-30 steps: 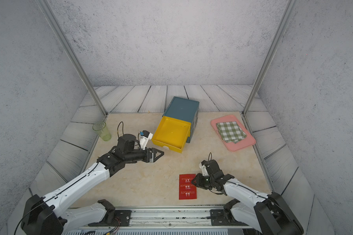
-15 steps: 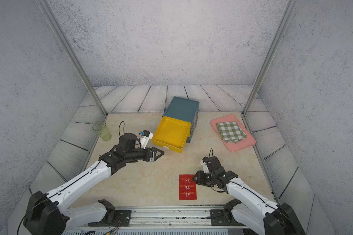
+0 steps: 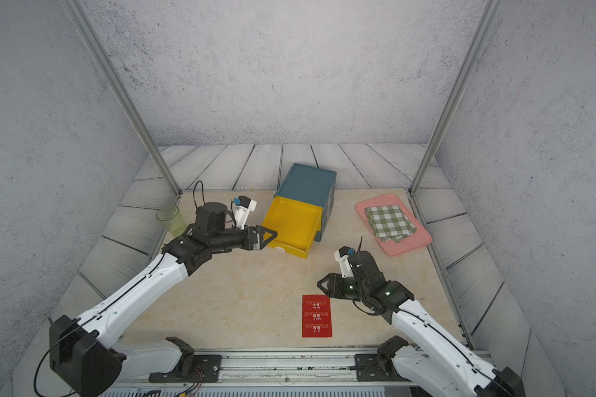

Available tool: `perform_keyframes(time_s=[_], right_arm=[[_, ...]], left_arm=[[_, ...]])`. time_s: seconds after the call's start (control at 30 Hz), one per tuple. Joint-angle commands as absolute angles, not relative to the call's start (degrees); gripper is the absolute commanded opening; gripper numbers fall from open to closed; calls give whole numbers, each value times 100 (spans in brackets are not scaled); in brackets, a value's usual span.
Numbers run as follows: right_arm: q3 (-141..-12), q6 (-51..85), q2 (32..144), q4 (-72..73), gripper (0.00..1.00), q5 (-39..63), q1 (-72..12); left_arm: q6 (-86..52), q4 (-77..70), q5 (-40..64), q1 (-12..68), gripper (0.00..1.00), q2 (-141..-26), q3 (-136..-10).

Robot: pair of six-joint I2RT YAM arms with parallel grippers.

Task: Take the postcards out of the drawer
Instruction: Place the postcard at the center of the board, then close the drawer of the storage box.

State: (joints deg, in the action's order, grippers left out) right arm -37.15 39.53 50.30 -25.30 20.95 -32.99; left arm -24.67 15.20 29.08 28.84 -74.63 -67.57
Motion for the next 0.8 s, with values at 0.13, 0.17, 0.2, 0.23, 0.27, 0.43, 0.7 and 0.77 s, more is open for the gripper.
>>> perform_keyframes(time_s=[0.13,0.17,0.2,0.23,0.27,0.43,0.7,0.77], right_arm=[[-4314,3576,5500,-2199,48,1643,-3709],[-4381,3520,5556,-2144,48,1485,-3820],[-4462,3458,5620,-2103,48,1277,-3946],[-4510,3393,5667,-2040,48,1104,-4038],[-4562,3322,5720,-1970,48,905,-4141],[-4775,3108,6107,-1741,48,397,-4374],[-5116,2796,6989,-1393,43,177,-4603],[-5212,2749,7158,-1334,42,92,-4674]], left_arm=[[-2053,1577,3406,2551,74,-9121,-8984],[-2096,1574,3444,2540,74,-9419,-9332],[-2182,1580,3470,2533,74,-9776,-9663],[-2268,1571,3511,2531,74,-10059,-9937],[-2368,1535,3589,2531,73,-10380,-10217],[-2777,1276,3734,2531,72,-11454,-11277],[-3201,1142,3950,2531,72,-12510,-12236],[-3350,1036,3973,2531,72,-12632,-12261]])
